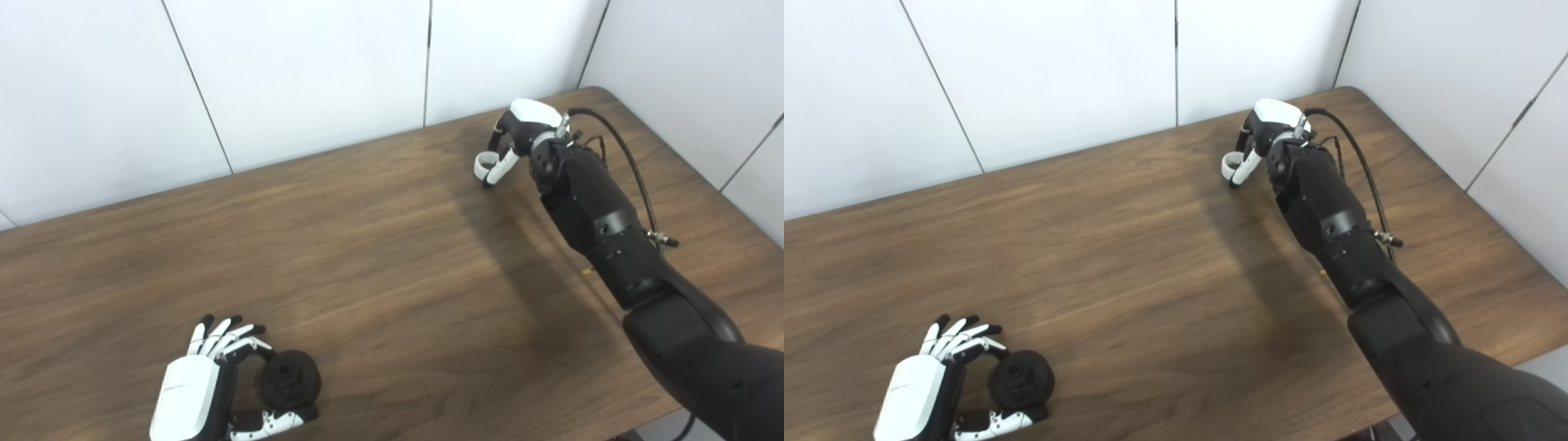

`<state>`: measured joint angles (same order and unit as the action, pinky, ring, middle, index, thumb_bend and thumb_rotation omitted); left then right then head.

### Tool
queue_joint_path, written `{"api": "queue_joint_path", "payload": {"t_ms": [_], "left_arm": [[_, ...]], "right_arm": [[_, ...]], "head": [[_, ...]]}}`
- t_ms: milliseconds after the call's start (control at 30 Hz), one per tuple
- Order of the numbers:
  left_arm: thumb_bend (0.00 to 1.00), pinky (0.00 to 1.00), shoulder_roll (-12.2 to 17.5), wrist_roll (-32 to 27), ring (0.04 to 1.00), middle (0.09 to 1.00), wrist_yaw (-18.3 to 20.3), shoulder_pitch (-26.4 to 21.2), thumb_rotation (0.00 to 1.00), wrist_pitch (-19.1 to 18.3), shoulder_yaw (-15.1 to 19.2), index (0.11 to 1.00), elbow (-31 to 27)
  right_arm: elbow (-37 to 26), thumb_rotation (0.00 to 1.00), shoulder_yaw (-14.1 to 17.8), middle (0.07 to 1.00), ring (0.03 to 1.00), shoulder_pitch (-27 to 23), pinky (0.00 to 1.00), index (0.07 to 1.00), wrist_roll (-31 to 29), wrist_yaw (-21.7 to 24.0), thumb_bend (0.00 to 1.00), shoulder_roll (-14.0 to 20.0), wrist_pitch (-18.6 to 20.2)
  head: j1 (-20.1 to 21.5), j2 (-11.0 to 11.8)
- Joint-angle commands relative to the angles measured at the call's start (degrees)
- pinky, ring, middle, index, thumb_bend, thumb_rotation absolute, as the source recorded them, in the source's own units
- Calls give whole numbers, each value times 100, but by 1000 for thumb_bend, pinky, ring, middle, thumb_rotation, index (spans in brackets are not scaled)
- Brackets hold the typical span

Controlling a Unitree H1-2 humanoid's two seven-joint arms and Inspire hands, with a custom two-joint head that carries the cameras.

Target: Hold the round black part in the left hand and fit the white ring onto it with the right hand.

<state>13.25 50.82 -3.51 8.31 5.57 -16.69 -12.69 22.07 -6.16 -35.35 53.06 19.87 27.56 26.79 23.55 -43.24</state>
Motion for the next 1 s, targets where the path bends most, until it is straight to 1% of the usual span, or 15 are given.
{"api": "queue_joint_path", "payload": {"t_ms": [0,100,133,167,200,333,367,433,533,633,733,800,833,967], "left_arm": [[524,1000,28,87,892,776,24,5,54,6,-24,484,-88],[524,1000,5,114,890,776,17,8,54,-13,-40,484,-96],[524,1000,-4,138,890,775,15,9,54,-25,-49,484,-100],[524,1000,-9,154,891,775,15,9,54,-33,-55,484,-103],[524,1000,-18,177,891,775,20,9,54,-47,-64,484,-111],[524,1000,-74,239,890,774,31,9,54,-86,-116,484,-131],[524,1000,-84,274,889,774,28,8,54,-94,-135,484,-130],[524,1000,-123,344,887,773,20,7,54,-115,-175,485,-132],[524,1000,-189,395,888,773,38,8,53,-157,-213,485,-137],[524,1000,-249,454,890,776,91,2,53,-231,-264,485,-176],[524,1000,-297,527,892,778,117,1,53,-314,-319,485,-220],[524,1000,-346,581,893,778,154,2,52,-377,-354,485,-251],[524,1000,-363,602,894,780,169,2,52,-403,-370,485,-263],[524,1000,-477,742,896,779,304,-15,52,-575,-468,485,-338]], "right_arm": [[-214,131,-4,822,965,-162,999,487,48,-95,523,223,10],[-319,131,-97,828,966,-132,1000,487,-4,-43,523,303,4],[-477,132,-161,840,968,-110,1000,487,10,64,523,341,3],[-591,132,-206,847,970,-94,1000,487,22,143,523,365,4],[-739,132,-292,849,970,-72,1000,487,6,226,523,421,-25],[-1291,133,-573,834,966,11,1000,487,-106,467,523,618,-263],[-1447,134,-629,832,966,29,1000,486,-137,534,524,647,-305],[-1785,135,-739,832,966,64,1000,486,-162,702,524,684,-342],[-2372,135,-848,839,963,169,1000,486,-204,930,524,642,-341],[-2907,135,-948,830,957,329,1000,486,-223,1050,524,564,-382],[-3280,134,-1022,823,944,451,1000,485,-261,1118,524,525,-476],[-3647,136,-1133,821,943,542,1000,485,-207,1278,524,461,-482],[-3768,136,-1163,819,943,572,1000,485,-189,1334,524,440,-484],[-4377,136,-1234,817,948,707,1000,484,-271,1661,525,321,-519]], "head": [[-30,-17],[-129,-43],[-216,-66],[-216,-66],[-327,-90],[-632,-149],[-632,-149],[-817,-192],[-994,-247],[-1201,-297],[-1342,-329],[-1546,-375],[-1546,-375],[-1914,-456]]}}
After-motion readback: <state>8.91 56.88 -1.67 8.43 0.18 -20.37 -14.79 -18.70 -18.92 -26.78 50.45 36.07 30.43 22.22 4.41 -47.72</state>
